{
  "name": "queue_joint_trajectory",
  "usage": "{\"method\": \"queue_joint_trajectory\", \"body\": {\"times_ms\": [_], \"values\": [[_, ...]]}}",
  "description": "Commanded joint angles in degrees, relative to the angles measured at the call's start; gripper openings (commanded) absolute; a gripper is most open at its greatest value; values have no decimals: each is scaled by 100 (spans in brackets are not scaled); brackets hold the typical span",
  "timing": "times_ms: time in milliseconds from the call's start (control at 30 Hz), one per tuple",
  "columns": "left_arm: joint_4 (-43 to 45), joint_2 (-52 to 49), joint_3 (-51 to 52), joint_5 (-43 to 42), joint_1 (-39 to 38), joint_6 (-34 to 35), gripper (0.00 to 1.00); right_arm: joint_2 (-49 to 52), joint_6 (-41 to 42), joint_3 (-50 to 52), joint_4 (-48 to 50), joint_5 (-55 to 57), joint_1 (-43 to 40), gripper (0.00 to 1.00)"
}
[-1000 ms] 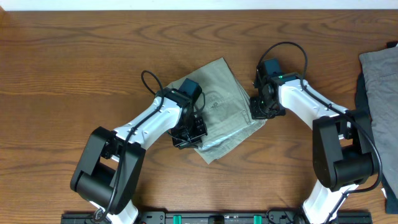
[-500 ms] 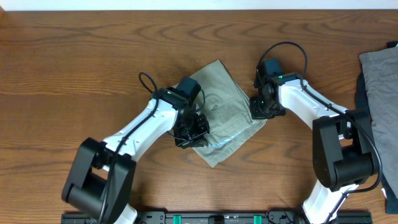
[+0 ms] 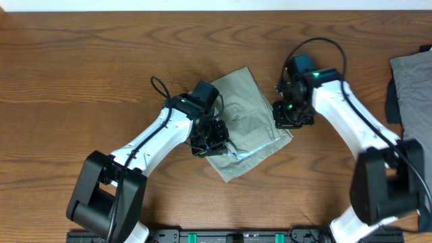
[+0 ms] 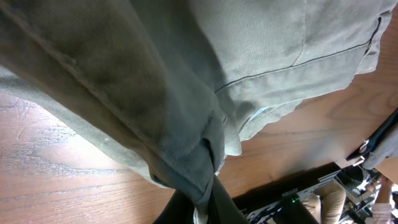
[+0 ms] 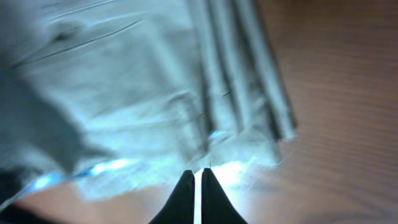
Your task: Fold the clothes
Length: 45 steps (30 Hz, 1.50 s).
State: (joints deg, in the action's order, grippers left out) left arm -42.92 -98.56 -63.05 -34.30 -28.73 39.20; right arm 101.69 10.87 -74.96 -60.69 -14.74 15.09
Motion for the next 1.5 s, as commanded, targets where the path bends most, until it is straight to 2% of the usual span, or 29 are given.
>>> {"method": "queue_joint_trajectory", "body": {"times_ms": [0, 233, 433, 667, 867, 1067, 1300, 1467], "values": [[94, 50, 31, 92, -17, 9, 8, -42, -376, 76, -63, -675, 264, 1], [214, 50, 31, 92, -17, -13, 9, -42, -457, 1165, 914, -649, 798, 1], [214, 50, 31, 94, -17, -15, 10, -42, -409, 1956, 1908, -649, 850, 1], [208, 50, 31, 90, -17, -13, 10, -42, -146, 2465, 2566, -647, 846, 1], [186, 52, 31, 46, -17, -9, 9, -33, 146, 2763, 2682, -313, 846, 1], [-85, 55, 31, -560, -17, -13, 7, -33, 245, 2789, 2636, -260, 846, 1], [-763, 144, 31, -793, -17, -122, 6, -33, 374, 2796, 2621, -238, 846, 1], [-780, 289, 31, -1180, -17, -142, 6, -31, 391, 2798, 2623, -177, 846, 1]]}}
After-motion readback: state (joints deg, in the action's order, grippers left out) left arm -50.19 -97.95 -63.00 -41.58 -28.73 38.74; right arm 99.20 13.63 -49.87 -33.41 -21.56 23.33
